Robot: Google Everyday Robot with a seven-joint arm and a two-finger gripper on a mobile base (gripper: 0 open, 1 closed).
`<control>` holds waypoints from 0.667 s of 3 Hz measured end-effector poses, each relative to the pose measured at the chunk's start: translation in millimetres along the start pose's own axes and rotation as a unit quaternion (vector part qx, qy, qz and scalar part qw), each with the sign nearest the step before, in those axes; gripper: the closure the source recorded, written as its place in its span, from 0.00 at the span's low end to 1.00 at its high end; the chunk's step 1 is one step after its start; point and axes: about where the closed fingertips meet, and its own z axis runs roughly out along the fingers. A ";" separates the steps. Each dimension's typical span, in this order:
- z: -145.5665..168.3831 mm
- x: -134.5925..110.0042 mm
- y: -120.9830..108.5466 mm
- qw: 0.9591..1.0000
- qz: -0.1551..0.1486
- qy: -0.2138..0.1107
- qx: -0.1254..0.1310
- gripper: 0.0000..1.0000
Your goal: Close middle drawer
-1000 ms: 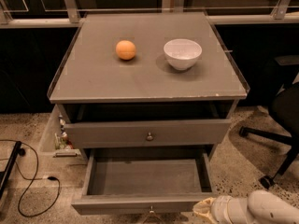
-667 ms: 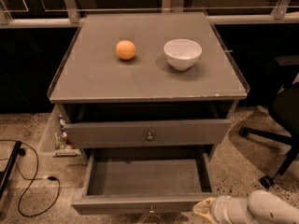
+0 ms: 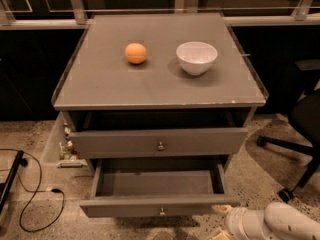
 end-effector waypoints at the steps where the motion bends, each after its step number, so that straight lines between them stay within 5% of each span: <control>1: 25.4 -16.9 -26.3 1.000 -0.015 -0.018 -0.005 0.38; 2: 43.9 -47.5 -81.1 0.998 -0.047 -0.032 0.015 0.61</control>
Offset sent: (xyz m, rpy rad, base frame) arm 0.1836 0.0125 -0.0014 -0.0048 -0.2058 0.0673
